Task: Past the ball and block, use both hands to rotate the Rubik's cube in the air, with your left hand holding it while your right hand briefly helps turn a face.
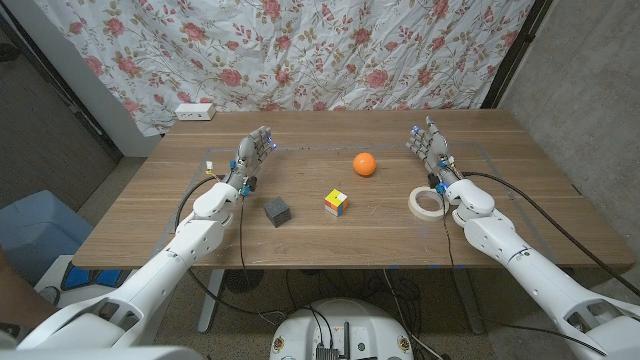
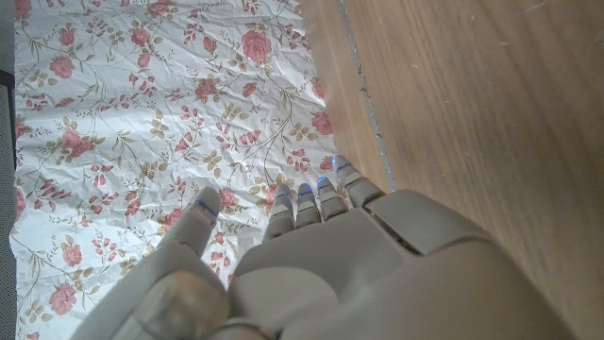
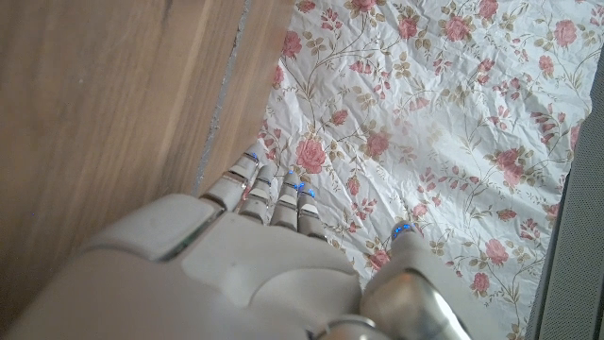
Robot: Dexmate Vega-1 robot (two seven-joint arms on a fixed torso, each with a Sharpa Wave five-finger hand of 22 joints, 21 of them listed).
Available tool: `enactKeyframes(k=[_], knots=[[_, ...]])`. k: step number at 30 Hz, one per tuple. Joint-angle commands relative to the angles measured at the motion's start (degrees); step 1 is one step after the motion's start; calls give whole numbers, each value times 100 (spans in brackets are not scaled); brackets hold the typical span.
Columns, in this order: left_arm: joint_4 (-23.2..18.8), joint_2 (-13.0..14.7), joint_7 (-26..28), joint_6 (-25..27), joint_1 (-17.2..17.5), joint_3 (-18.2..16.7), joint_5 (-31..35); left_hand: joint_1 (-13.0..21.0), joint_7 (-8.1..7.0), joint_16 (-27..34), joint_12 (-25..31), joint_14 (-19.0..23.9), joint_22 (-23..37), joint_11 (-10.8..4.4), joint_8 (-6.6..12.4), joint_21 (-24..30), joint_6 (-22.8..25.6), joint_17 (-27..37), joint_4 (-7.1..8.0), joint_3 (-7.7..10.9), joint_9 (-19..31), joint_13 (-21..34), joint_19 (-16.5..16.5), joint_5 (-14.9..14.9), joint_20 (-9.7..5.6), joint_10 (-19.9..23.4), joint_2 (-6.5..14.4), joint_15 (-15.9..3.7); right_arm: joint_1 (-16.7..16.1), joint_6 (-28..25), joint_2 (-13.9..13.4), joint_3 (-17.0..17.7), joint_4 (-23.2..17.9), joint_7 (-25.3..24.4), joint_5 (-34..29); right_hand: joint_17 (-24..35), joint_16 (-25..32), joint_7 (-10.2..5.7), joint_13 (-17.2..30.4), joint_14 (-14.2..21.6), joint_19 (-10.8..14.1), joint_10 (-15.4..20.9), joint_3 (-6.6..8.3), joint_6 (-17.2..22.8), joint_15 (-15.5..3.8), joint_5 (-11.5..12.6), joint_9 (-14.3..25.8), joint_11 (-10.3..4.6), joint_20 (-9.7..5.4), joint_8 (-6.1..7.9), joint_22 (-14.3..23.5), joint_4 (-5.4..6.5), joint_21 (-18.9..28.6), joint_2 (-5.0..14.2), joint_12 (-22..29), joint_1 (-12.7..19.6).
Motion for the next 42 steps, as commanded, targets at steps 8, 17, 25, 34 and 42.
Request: enactKeyframes(k=[8, 17, 25, 34, 42], knots=[[-365, 316, -108, 196, -9, 55, 154, 87, -33, 18, 30, -18, 0, -13, 35, 28, 98, 25, -120, 61, 9, 21, 54, 18, 8, 81, 410, -62, -268, -165, -112, -56, -652, -581, -386, -50, 28, -8, -31, -8, -5, -19, 68, 53, -45, 42, 10, -41, -64, 45, 16, -46, 30, 23, 33, 82], [-960, 582, 143, 429, 197, 49, 318, 165, -58, 19, 38, 2, -5, -55, 45, 26, 146, 23, -243, 92, 11, 21, 65, -2, 11, 131, 400, -90, -288, -152, -121, -67, -662, -653, -478, -84, 31, -27, -63, -20, -13, -39, 80, 31, -56, 47, 9, -49, -85, 36, 15, -49, 32, 39, 36, 70], [-1330, 865, 139, 593, 280, 79, 495, 240, -84, 16, 48, 15, -8, -96, 55, 21, 204, 23, -372, 115, 10, 21, 69, -23, -14, 190, 377, -119, -363, -100, -149, -54, -720, -726, -559, -121, 32, -28, -94, -31, -17, -56, 101, -25, -64, 52, 9, -65, -101, 20, 13, -65, 35, 57, 38, 78], [-1475, 1167, -232, 510, 268, 117, 636, 425, -100, 37, 77, 128, -10, -137, 113, 35, 524, 23, -661, 170, 12, 24, 148, -61, -16, 372, 371, -204, -502, -181, -293, -47, -998, -863, -731, -169, 42, -25, -131, -20, -18, -43, 120, -27, -86, 54, 8, -109, -127, 27, 12, -90, 40, 62, 52, 87], [-1955, 1524, -218, 788, 372, 139, 855, 530, -133, 32, 94, 163, -12, -165, 115, 40, 611, 24, -809, 196, 13, 26, 202, -58, -26, 480, 344, -220, -644, -139, -326, -2, -1138, -889, -719, -199, 47, -25, -155, -19, -25, -37, 132, -27, -99, 54, 7, -113, -140, 30, 11, -102, 40, 68, 59, 87]])
